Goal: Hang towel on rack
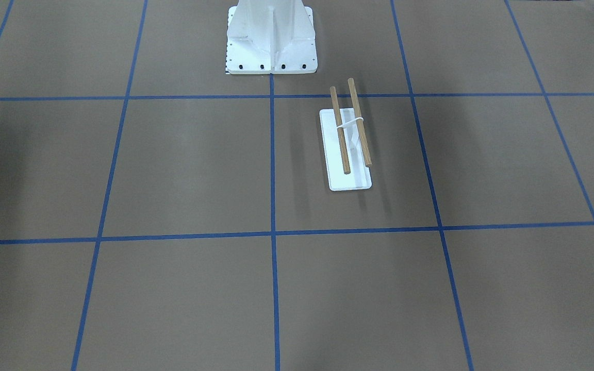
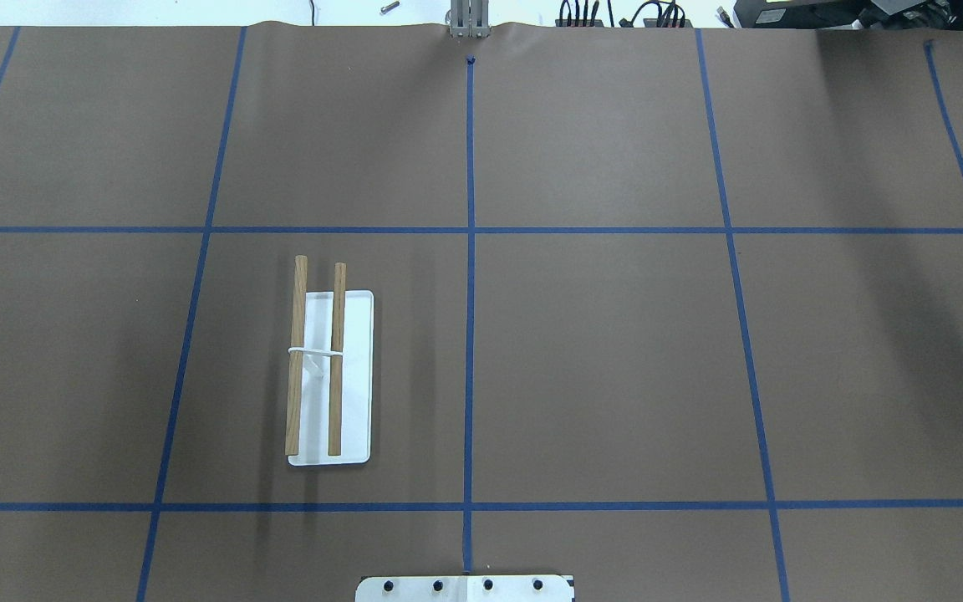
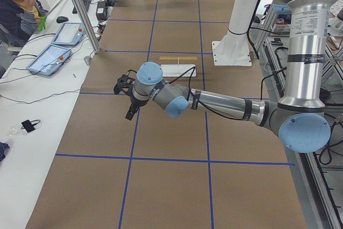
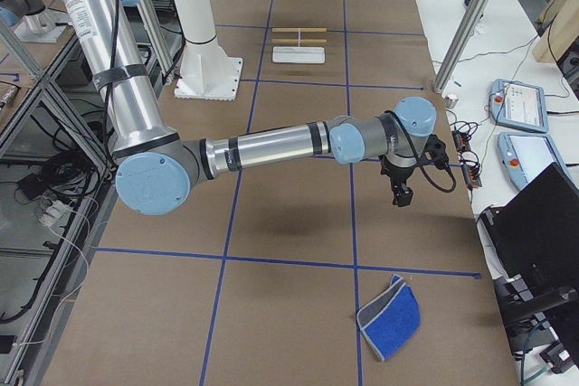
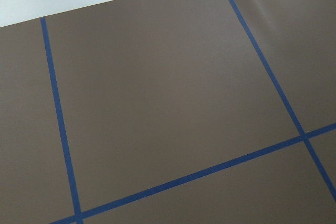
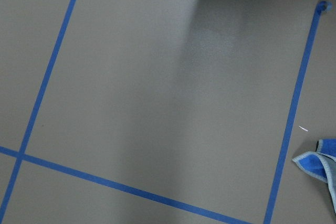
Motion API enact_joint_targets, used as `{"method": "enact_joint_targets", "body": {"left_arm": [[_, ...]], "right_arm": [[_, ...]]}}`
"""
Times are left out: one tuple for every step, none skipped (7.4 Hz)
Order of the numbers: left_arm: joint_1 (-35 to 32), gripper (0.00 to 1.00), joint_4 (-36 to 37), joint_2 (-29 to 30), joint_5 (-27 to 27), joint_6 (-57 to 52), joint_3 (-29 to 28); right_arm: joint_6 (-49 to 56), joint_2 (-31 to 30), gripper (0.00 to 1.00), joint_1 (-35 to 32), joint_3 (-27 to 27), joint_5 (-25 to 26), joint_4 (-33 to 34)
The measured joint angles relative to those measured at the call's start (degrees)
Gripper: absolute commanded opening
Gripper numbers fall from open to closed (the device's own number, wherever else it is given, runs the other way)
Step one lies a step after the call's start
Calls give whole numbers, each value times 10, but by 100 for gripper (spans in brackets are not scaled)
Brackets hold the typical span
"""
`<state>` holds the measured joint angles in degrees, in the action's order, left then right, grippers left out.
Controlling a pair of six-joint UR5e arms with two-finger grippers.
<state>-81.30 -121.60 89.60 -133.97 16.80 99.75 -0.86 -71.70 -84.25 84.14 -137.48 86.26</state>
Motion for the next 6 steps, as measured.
{"method": "enact_joint_targets", "body": {"left_arm": [[0,98,-5,-2,-3,0,-1],[0,98,-17,-7,-11,0,-5],[8,98,-31,-7,-16,0,-17],[25,98,-48,-3,-17,1,-33],[40,98,-62,2,-16,4,-47],[46,98,-69,6,-16,6,-59]], "right_arm": [[0,-4,100,0,4,1,-1],[0,-6,100,0,7,2,-1],[0,-8,100,2,8,3,-1],[-1,-15,100,8,15,15,-6],[-6,-33,100,18,29,42,-23],[-14,-54,100,27,32,66,-56]]}}
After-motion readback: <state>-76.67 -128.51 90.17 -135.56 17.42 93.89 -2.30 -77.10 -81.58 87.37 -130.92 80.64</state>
